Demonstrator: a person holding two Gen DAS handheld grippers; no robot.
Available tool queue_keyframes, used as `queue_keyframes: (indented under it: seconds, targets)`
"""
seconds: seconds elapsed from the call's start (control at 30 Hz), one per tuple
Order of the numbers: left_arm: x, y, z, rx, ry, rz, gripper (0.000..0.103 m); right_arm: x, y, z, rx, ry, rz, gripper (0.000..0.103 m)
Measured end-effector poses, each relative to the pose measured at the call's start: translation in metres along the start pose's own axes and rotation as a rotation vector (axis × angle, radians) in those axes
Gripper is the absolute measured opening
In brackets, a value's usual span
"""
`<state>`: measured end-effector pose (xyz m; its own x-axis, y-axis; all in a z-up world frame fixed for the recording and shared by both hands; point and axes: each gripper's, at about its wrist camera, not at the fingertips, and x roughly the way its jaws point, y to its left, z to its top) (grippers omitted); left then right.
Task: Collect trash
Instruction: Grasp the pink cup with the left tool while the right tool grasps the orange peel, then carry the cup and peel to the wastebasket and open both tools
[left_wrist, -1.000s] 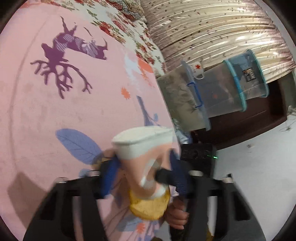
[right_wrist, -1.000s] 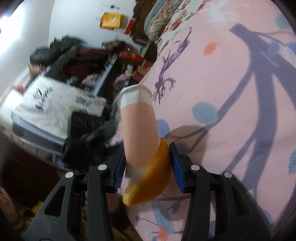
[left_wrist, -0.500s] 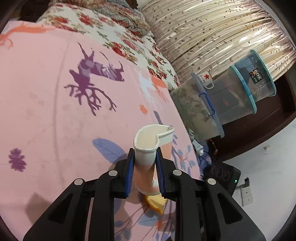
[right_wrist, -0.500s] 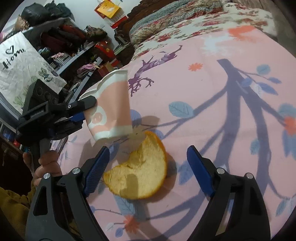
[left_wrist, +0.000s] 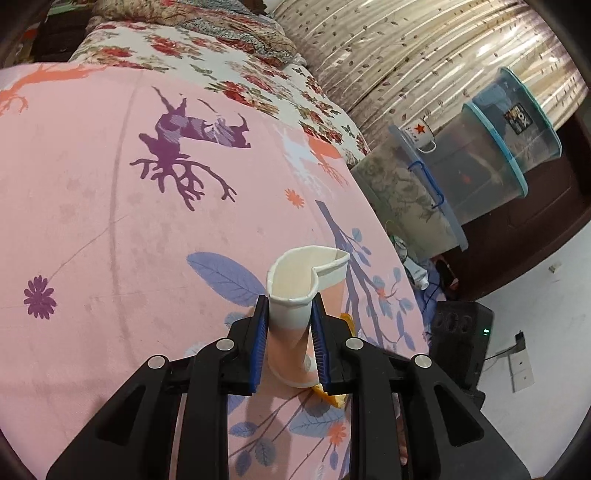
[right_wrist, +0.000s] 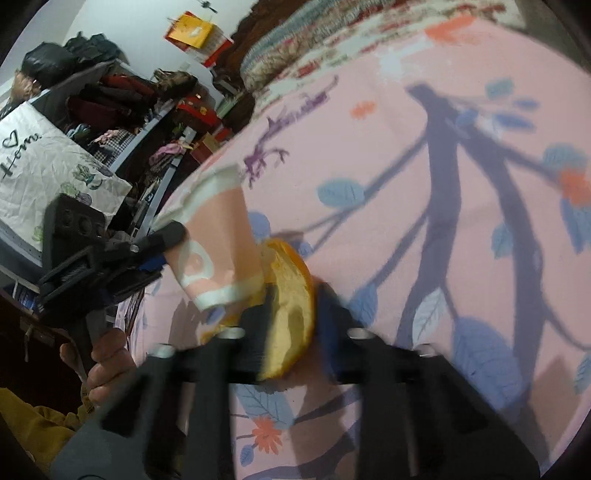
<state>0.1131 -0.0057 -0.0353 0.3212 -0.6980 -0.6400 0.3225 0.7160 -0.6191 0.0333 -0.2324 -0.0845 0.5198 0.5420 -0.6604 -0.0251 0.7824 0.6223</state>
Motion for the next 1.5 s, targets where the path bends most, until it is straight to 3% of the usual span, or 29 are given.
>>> queue_keyframes:
  seconds: [0.1,0.27,0.43,0.63,0.77,0.9,1.13,1.23,1.27,1.3,1.43,1.47,1.5]
  targets:
    - [0.000,-0.006,0.002,0.018,0.005,0.008,0.021,-0.003,-0.007,-0.001,0.022,-0.016,0.009,0.009]
    - [0.010,-0.022,0.013,0.035,0.027,-0.004,0.021,-0.034,-0.034,0.008,0.099,-0.116,0.017,0.009]
    - [0.043,-0.069,0.029,0.139,0.074,0.000,0.021,-0.076,-0.073,0.014,0.170,-0.223,-0.007,0.009]
    - [0.111,-0.149,0.057,0.264,0.153,-0.039,0.021,-0.155,-0.136,0.033,0.265,-0.405,-0.065,0.009]
    - [0.168,-0.216,0.074,0.371,0.195,-0.066,0.021,-0.217,-0.181,0.052,0.309,-0.538,-0.158,0.009]
    - [0.230,-0.286,0.082,0.487,0.242,-0.088,0.021,-0.263,-0.223,0.079,0.347,-0.612,-0.266,0.009]
    - [0.320,-0.354,0.079,0.601,0.271,-0.082,0.022,-0.290,-0.266,0.139,0.317,-0.608,-0.466,0.009]
    - [0.350,-0.362,0.077,0.615,0.263,-0.044,0.033,-0.279,-0.283,0.162,0.283,-0.561,-0.519,0.012]
    - [0.361,-0.363,0.075,0.620,0.264,-0.011,0.046,-0.276,-0.292,0.167,0.281,-0.539,-0.531,0.013]
    - [0.369,-0.361,0.073,0.621,0.272,0.011,0.053,-0.272,-0.296,0.166,0.288,-0.526,-0.540,0.013]
    - [0.376,-0.352,0.074,0.600,0.288,0.013,0.057,-0.271,-0.306,0.161,0.315,-0.526,-0.513,0.016]
    - [0.374,-0.350,0.075,0.596,0.286,0.014,0.058,-0.272,-0.302,0.157,0.305,-0.542,-0.507,0.023]
    - [0.372,-0.348,0.077,0.590,0.282,0.016,0.061,-0.272,-0.297,0.151,0.293,-0.559,-0.507,0.047]
